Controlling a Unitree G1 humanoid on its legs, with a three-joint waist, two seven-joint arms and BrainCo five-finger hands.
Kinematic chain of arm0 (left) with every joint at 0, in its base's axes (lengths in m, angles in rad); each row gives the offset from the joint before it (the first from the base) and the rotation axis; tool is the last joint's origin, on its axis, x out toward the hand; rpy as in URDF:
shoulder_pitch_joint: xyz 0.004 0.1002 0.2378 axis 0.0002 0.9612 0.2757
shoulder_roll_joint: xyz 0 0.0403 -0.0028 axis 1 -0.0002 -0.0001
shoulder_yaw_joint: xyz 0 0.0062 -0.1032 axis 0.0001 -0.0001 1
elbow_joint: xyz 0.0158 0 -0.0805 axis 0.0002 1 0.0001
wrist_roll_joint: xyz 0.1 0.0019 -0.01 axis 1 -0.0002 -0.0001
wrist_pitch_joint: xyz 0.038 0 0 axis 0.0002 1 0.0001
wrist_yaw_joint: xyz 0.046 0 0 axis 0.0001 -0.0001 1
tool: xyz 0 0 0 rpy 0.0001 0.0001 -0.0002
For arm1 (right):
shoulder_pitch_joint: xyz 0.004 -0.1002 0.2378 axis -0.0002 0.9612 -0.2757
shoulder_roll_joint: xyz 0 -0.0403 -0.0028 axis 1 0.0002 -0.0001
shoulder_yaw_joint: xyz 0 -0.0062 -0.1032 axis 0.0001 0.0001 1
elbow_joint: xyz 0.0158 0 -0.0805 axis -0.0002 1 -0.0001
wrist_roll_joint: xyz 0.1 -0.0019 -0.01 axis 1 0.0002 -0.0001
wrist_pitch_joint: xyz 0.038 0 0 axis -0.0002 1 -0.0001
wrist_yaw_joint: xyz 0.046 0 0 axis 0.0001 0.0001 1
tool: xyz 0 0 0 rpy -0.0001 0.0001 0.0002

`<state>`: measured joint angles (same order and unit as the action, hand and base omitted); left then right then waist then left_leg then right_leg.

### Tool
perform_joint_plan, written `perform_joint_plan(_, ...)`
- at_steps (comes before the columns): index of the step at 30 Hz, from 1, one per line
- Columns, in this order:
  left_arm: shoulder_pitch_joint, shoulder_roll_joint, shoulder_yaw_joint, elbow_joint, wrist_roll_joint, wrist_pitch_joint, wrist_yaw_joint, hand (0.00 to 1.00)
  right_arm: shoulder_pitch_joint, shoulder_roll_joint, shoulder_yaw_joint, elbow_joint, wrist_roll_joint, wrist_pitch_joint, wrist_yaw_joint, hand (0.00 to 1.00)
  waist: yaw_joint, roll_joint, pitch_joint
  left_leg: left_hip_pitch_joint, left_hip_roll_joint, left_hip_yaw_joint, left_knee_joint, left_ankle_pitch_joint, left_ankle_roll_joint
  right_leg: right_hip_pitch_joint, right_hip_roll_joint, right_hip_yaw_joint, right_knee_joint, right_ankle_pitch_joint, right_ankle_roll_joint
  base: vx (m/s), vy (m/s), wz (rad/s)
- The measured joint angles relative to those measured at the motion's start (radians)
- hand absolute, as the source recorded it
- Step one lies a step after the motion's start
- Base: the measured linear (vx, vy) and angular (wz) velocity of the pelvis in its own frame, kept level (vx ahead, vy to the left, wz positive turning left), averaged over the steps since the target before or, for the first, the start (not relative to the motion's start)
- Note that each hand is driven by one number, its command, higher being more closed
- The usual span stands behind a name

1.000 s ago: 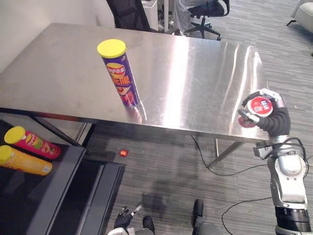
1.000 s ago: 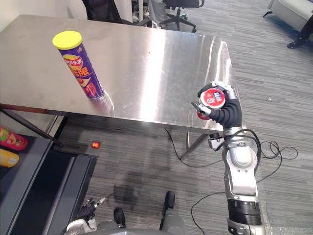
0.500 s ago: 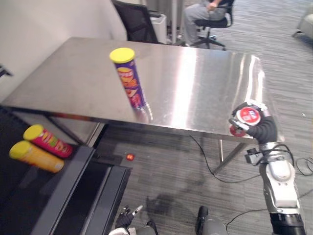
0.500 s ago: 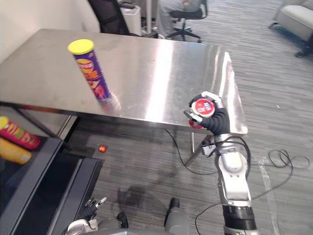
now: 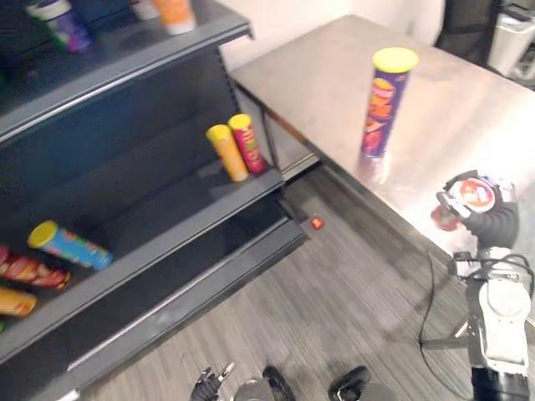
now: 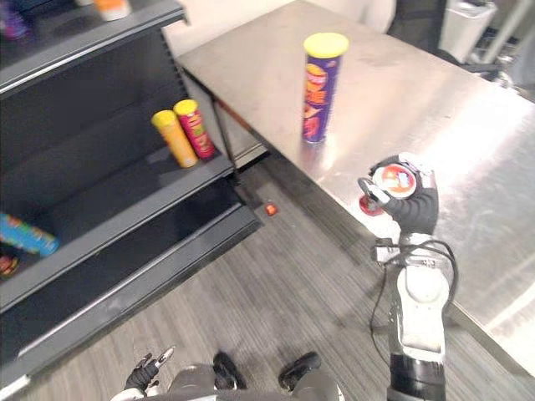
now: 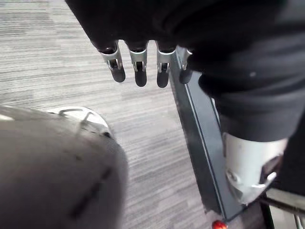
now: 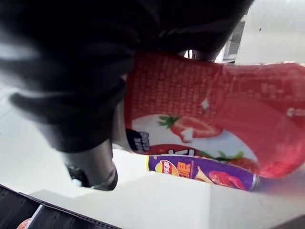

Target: Put the gum and the chips on the shelf.

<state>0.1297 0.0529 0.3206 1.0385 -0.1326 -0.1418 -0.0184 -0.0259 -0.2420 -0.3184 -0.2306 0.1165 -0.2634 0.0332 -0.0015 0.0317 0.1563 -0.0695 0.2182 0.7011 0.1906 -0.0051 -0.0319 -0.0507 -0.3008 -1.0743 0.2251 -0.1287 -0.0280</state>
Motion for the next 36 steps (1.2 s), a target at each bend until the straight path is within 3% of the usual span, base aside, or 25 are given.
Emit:
perform_joint_plan(1, -0.004, 0.000, 0.001, 0.007, 0.001, -0.001, -0.005, 0.00, 0.006, 0.007, -0.024, 0.000, 0.000, 0.002, -0.001, 1.00, 0.000, 0.017, -0.009, 0.033, -0.003, -0.009, -0.087, -0.001, -0.020, -0.001, 0.002, -0.042, 0.015, 0.001, 0.002, -0.12, 0.149, 0.77)
perform_joint_plan(3, -0.007, 0.002, 0.001, 0.027, 0.005, -0.001, -0.007, 0.00, 0.007, 0.016, -0.029, 0.000, 0.000, 0.003, -0.001, 1.00, 0.003, 0.025, -0.014, 0.045, -0.013, -0.028, -0.152, -0.008, -0.045, -0.006, -0.001, -0.059, 0.039, 0.001, 0.002, -0.12, 0.147, 0.45)
perform_joint_plan(5, -0.001, 0.017, 0.001, 0.036, 0.028, 0.000, -0.008, 0.00, 0.007, 0.034, -0.021, 0.000, 0.000, 0.002, 0.000, 1.00, 0.005, -0.022, -0.023, 0.017, -0.049, -0.035, -0.175, 0.003, -0.035, -0.044, -0.049, -0.070, 0.081, 0.009, 0.007, -0.12, 0.180, 0.27)
perform_joint_plan(9, -0.001, 0.041, 0.002, 0.036, 0.028, 0.000, -0.005, 0.00, 0.005, 0.034, -0.022, 0.006, -0.003, 0.002, -0.005, 1.00, -0.001, -0.037, -0.024, 0.003, -0.096, -0.060, -0.187, 0.007, 0.001, -0.054, -0.112, -0.072, 0.134, 0.026, 0.008, -0.06, 0.143, 0.22)
perform_joint_plan(18, -0.005, 0.060, 0.022, 0.036, 0.028, 0.000, -0.007, 0.00, 0.010, 0.037, 0.014, 0.027, -0.030, 0.011, 0.000, 1.00, 0.006, -0.039, -0.004, 0.020, -0.086, -0.024, -0.226, 0.006, -0.002, -0.070, -0.044, 0.025, 0.054, 0.069, 0.020, -0.07, 0.018, -0.13)
perform_joint_plan(25, -0.012, 0.051, 0.022, 0.033, 0.029, -0.002, -0.023, 0.00, 0.009, 0.037, 0.020, 0.052, -0.030, 0.012, 0.017, 1.00, 0.007, -0.041, -0.001, 0.019, -0.086, -0.027, -0.260, 0.043, -0.007, -0.080, -0.027, 0.028, 0.038, 0.069, 0.020, 0.03, -0.027, 0.01)
perform_joint_plan(29, -0.012, 0.050, 0.021, 0.023, 0.019, -0.002, -0.028, 0.00, -0.014, 0.037, 0.088, 0.066, -0.030, 0.012, 0.020, 1.00, 0.009, -0.057, 0.009, 0.002, -0.080, -0.053, -0.228, 0.026, -0.003, -0.060, -0.022, 0.010, 0.015, 0.078, 0.017, 0.04, -0.019, 0.17)
perform_joint_plan(34, -0.008, 0.050, 0.023, 0.017, 0.017, -0.002, -0.028, 0.00, -0.072, 0.037, 0.174, 0.099, -0.041, 0.012, 0.021, 1.00, 0.056, -0.068, 0.015, -0.027, -0.077, -0.067, -0.185, -0.013, 0.011, -0.043, -0.004, 0.017, -0.053, 0.151, 0.031, 0.03, 0.050, 0.16)
perform_joint_plan(36, -0.003, 0.050, 0.036, 0.016, 0.015, -0.002, -0.026, 0.00, -0.070, 0.037, 0.188, 0.100, -0.042, 0.017, 0.023, 1.00, 0.063, -0.068, 0.015, -0.010, -0.106, -0.120, -0.211, -0.013, 0.022, -0.035, -0.037, 0.083, -0.004, 0.169, 0.046, 0.10, 0.122, 0.51)
